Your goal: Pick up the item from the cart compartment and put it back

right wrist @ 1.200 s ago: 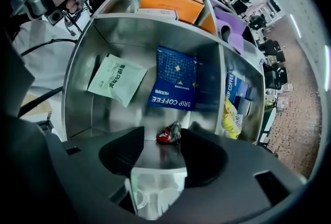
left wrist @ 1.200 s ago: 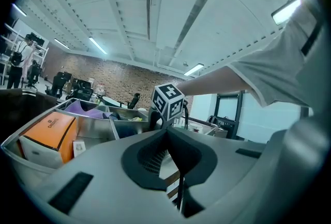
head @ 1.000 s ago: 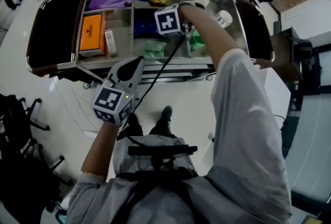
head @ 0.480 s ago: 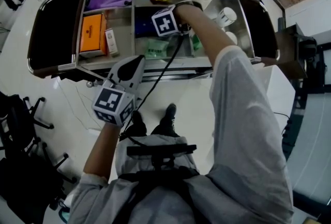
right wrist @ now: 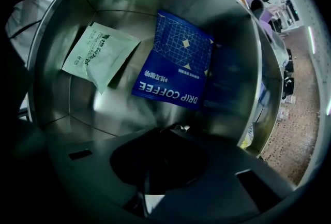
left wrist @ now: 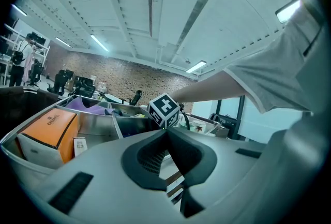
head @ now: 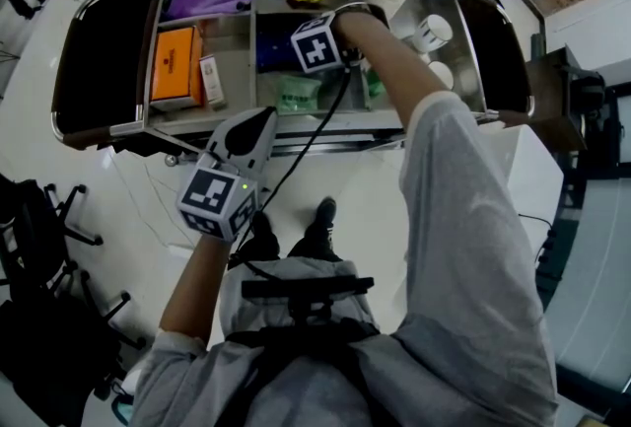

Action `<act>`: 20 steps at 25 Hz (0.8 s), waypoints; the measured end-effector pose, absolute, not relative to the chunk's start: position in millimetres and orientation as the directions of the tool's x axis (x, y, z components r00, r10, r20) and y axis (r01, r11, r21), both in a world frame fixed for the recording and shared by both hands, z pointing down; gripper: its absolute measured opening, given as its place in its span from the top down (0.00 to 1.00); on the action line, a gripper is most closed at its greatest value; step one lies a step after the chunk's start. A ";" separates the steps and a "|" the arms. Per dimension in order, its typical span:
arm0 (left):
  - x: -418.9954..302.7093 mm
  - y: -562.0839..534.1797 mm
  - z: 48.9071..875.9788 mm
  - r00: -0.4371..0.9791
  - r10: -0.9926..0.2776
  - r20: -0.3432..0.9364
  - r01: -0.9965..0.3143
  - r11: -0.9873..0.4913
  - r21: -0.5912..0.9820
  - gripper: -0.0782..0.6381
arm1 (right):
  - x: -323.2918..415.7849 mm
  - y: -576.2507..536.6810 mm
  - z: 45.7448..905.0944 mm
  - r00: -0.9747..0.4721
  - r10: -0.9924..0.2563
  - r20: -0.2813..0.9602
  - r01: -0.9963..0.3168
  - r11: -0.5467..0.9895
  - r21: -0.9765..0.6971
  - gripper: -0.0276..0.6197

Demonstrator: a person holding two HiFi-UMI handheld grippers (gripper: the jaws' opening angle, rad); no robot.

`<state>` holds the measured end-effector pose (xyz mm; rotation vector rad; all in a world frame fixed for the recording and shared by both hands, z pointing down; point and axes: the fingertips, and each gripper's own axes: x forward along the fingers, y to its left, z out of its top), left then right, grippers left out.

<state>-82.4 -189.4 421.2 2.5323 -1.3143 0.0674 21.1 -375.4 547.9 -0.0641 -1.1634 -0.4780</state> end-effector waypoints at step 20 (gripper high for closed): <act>-83.6 -186.6 426.7 0.575 -0.798 0.179 -0.813 -0.532 0.237 0.90 | 15.0 -362.2 535.3 0.234 -0.268 0.934 0.299 0.934 0.194 0.92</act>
